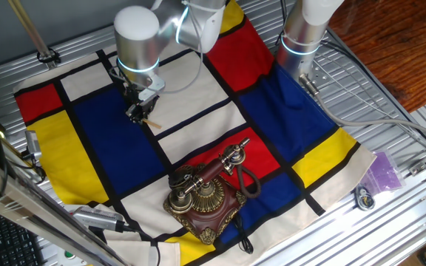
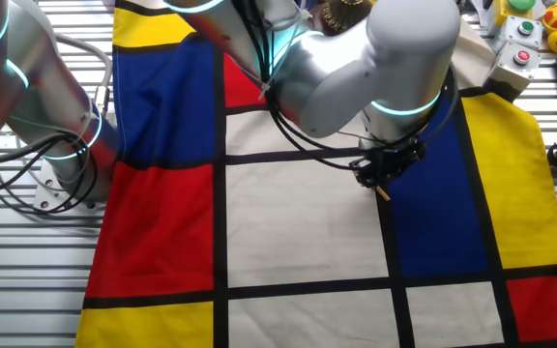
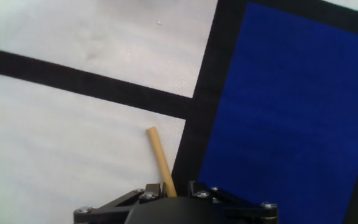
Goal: Dial a number on an old rotary phone
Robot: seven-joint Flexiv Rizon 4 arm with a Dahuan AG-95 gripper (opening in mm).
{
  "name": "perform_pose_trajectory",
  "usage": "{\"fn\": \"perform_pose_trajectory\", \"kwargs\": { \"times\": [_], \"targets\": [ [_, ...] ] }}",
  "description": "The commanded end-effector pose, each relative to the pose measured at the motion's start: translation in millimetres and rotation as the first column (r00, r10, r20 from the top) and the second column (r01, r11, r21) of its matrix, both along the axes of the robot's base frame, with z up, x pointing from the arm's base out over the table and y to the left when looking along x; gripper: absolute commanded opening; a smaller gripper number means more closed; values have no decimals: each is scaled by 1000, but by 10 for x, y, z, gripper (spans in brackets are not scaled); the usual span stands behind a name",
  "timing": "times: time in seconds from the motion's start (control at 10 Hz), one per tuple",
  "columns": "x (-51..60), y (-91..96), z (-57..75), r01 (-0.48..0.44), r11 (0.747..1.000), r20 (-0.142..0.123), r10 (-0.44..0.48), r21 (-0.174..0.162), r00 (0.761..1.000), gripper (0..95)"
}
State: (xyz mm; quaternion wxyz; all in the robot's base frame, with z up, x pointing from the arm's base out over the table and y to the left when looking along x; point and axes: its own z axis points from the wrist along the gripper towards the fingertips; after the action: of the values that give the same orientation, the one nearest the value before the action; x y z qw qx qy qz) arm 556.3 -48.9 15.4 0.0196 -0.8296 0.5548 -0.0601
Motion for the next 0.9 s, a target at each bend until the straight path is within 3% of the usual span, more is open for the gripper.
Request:
{"fn": "perform_pose_trajectory", "kwargs": {
  "times": [0.1, 0.6, 0.9],
  "targets": [
    [-2, 11, 7, -14, 1000, -7, 14, 28, 1000, 190],
    [-3, 10, 6, -25, 998, -8, 26, 50, 1000, 190],
    [5, 5, -55, -41, 997, -40, 43, 59, 998, 190]
  ]
}}
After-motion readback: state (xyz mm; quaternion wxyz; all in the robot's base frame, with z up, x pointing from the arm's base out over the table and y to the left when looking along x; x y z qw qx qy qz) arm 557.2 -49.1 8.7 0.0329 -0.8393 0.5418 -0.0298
